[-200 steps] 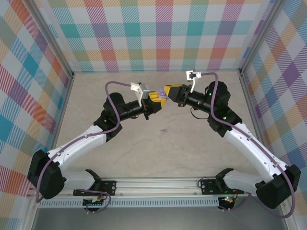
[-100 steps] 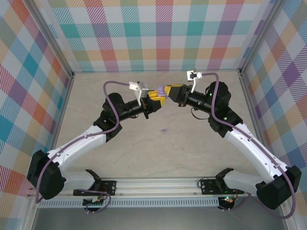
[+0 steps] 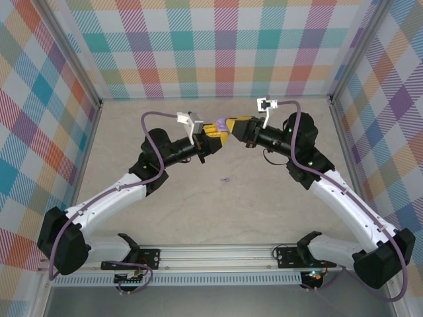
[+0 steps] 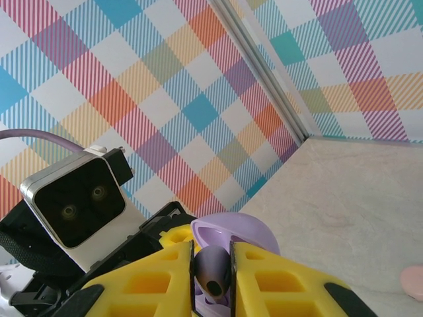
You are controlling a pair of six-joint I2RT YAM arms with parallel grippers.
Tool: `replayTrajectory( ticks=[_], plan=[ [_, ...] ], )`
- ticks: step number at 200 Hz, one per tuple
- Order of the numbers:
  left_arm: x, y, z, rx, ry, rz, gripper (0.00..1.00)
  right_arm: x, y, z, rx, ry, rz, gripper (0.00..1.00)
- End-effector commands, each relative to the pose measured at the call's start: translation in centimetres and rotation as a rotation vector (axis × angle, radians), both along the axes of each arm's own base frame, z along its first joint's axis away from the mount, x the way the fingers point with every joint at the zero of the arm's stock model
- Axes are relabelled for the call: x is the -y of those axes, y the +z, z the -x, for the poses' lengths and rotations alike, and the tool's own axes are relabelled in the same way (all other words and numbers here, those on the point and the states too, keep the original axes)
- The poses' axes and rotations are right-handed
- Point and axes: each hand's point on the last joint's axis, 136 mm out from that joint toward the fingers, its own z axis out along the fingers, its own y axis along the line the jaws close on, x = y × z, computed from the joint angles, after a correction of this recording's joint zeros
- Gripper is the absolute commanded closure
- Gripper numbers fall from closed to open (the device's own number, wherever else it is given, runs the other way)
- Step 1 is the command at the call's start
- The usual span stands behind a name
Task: Insert the wireless bluetooth earbuds into the charging case
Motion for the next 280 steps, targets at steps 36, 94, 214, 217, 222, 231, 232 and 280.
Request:
replayTrajectory(
  ticks=[36, 94, 214, 217, 222, 231, 232, 280],
  plan=[
    [-0.2, 2.0, 2.0, 0.072, -0.044, 0.030, 1.00, 0.4, -0.9, 0.0, 0.001, -0.025, 0.084, 0.79],
    [0.0, 1.7, 2.1, 0.060, -0.063, 0.009, 1.00, 0.4, -1.1, 0.0, -0.002, -0.025, 0.113, 0.64],
    [0.0, -1.3, 0.1, -0.112, 0.008, -0.109, 1.00, 7.0, -1.9, -1.5, -0.024, -0.398, 0.289, 0.46],
    [-0.1, -1.3, 0.1, -0.116, 0.012, -0.109, 1.00, 7.4, -2.2, -1.6, -0.032, -0.418, 0.301, 0.46],
    [-0.2, -1.2, 0.0, -0.121, 0.021, -0.108, 1.00, 8.0, -2.5, -1.8, -0.043, -0.451, 0.322, 0.46],
    [-0.4, -1.3, -0.1, -0.133, 0.032, -0.109, 1.00, 9.2, -3.6, -2.2, -0.070, -0.511, 0.368, 0.45],
    [-0.4, -1.2, -0.1, -0.134, 0.034, -0.108, 1.00, 9.3, -3.7, -2.3, -0.074, -0.519, 0.372, 0.45],
    [-1.2, -0.8, 0.7, -0.179, 0.038, -0.133, 1.00, 12.2, -9.3, -3.5, -0.231, -0.605, 0.554, 0.45]
  ],
)
